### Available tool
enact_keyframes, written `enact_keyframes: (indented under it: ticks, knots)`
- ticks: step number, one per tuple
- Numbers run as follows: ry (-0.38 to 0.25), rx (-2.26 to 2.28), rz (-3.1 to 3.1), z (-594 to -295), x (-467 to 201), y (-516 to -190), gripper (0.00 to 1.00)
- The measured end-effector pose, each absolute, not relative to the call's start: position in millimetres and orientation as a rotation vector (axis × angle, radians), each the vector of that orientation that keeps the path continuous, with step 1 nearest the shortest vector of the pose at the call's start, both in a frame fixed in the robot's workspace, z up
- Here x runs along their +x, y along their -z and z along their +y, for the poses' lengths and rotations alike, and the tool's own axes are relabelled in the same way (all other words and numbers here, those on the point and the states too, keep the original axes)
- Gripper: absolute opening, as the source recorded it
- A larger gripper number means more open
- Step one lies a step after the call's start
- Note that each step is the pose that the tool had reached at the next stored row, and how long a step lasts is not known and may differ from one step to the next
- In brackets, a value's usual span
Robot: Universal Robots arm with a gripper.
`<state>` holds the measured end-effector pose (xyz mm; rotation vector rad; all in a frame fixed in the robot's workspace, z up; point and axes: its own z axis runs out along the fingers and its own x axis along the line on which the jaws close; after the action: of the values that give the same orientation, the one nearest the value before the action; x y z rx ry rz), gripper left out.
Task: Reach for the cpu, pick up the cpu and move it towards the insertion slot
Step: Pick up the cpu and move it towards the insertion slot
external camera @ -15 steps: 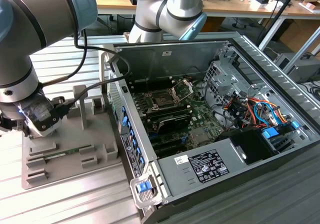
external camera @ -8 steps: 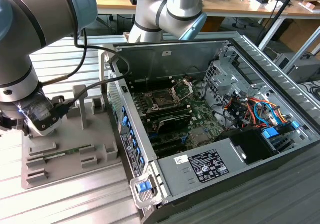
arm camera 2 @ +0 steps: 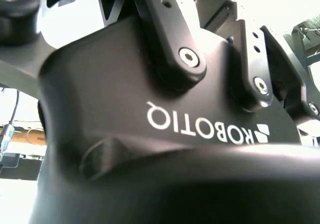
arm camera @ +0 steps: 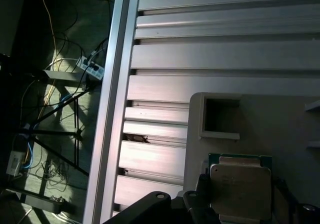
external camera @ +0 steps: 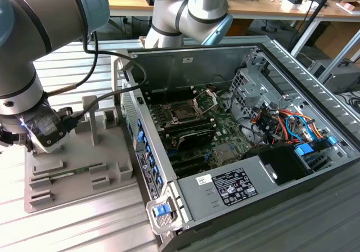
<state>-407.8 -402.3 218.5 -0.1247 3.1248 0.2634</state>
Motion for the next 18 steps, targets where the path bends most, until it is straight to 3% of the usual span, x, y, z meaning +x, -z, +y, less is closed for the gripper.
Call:
enact_keyframes:
  ticks: [18]
  knots:
    - [-0.28, -0.125, 3.123, -402.3, -407.9, -223.1, 0.55]
